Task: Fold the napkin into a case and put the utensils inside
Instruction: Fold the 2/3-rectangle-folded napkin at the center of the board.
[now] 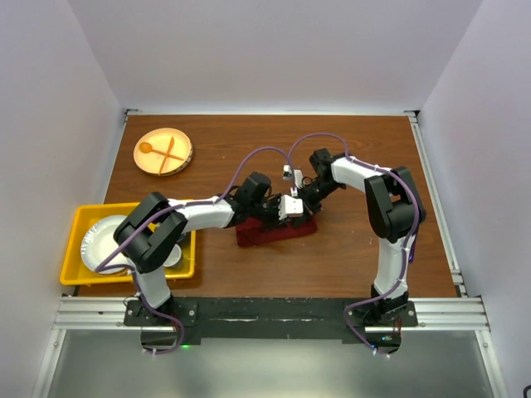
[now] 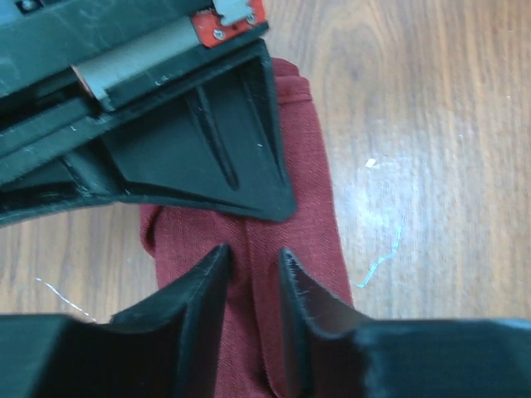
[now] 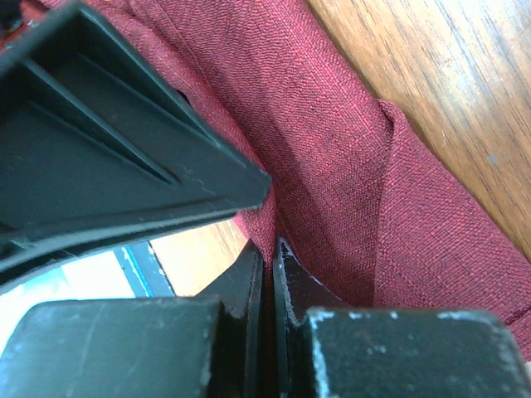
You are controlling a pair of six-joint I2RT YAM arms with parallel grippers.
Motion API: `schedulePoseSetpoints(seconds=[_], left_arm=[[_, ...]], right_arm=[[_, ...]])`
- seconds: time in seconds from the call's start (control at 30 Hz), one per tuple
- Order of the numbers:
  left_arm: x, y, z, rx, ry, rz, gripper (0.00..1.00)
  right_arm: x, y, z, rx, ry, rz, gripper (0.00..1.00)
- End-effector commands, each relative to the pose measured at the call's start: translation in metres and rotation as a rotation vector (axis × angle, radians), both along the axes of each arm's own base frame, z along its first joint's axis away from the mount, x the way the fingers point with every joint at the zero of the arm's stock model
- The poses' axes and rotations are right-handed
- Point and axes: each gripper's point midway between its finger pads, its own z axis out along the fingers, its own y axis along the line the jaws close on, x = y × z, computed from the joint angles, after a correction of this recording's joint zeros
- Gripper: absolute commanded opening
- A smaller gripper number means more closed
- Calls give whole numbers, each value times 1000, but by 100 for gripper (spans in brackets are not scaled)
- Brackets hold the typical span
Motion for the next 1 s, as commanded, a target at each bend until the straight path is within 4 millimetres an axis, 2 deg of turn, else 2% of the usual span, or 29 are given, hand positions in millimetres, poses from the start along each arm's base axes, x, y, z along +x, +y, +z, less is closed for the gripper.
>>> schedulePoseSetpoints(seconds=[0.0, 0.07, 0.13, 0.17, 0.27, 0.4, 0.53, 0.6, 0.77, 0.97], left_arm=[[12, -13, 13, -34, -21, 0, 19], [10, -10, 12, -30, -1, -10, 12], [9, -7, 10, -24, 14, -13, 1], [10, -3, 9, -18, 28, -10, 0], [14, 4, 7, -19, 77, 0, 0], [14, 8, 7, -34, 98, -16, 0], [15, 11, 3, -50, 140, -13, 0], [15, 11, 3, -55, 153, -15, 0], [19, 12, 4, -59, 133, -26, 0], [13, 16, 3, -42, 169, -29, 0]], right_arm=[[8, 9, 15, 59, 3, -9, 0], [8, 9, 15, 59, -1, -2, 2], [7, 7, 18, 59, 6, -3, 8], [9, 8, 20, 63, 1, -2, 18], [17, 6, 32, 73, -6, -13, 36], [29, 1, 47, 80, -17, -44, 45], [41, 1, 58, 88, -79, -48, 45], [49, 2, 57, 88, -124, -49, 46], [73, 11, 40, 87, -162, -114, 43], [78, 4, 5, -10, -142, -173, 32]])
